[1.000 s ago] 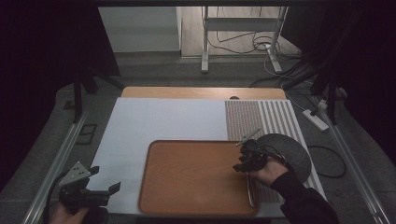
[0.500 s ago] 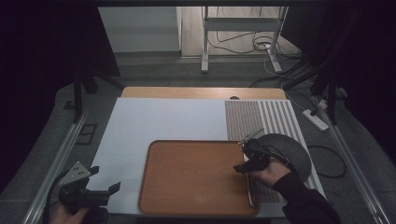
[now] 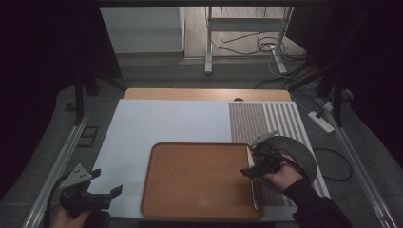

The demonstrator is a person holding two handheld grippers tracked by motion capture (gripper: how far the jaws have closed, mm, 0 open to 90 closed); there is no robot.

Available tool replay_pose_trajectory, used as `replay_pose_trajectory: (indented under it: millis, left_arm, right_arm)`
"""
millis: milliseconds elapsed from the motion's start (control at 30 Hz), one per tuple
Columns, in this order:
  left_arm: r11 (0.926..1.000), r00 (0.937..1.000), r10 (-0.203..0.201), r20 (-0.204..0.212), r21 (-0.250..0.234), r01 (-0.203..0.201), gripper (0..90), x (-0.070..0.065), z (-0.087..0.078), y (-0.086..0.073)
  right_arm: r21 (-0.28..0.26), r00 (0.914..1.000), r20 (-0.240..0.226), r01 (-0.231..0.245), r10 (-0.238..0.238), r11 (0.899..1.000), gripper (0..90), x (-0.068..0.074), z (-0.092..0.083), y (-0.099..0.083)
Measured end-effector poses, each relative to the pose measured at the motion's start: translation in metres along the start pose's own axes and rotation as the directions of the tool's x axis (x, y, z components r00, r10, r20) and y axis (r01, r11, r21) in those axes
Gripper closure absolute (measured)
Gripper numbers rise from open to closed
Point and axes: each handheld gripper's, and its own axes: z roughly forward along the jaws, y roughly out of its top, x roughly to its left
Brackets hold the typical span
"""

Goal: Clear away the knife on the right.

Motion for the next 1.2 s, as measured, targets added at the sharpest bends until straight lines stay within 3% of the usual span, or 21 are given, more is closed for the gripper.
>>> replay_pose_trajectory:
  millis: [333,733,1200]
  left_arm:
    - [1.0000,1.0000,-0.001,0.002,-0.001,0.001,2.8,0.000,0.000,0.000]
    - [1.0000,1.0000,0.000,0.004,0.000,0.000,2.8,0.000,0.000,0.000]
    - [1.0000,1.0000,0.000,0.004,0.000,0.000,2.8,0.000,0.000,0.000]
  right_arm:
    - [-0.056,0.9994,0.027,0.022,-0.020,0.998,0.0,0.002,-0.009,-0.009]
    - [-0.104,0.9980,0.060,-0.014,0.020,0.995,0.0,-0.001,-0.019,-0.025]
    - [-0.119,0.9961,0.070,-0.045,0.054,0.992,0.0,-0.004,-0.027,-0.039]
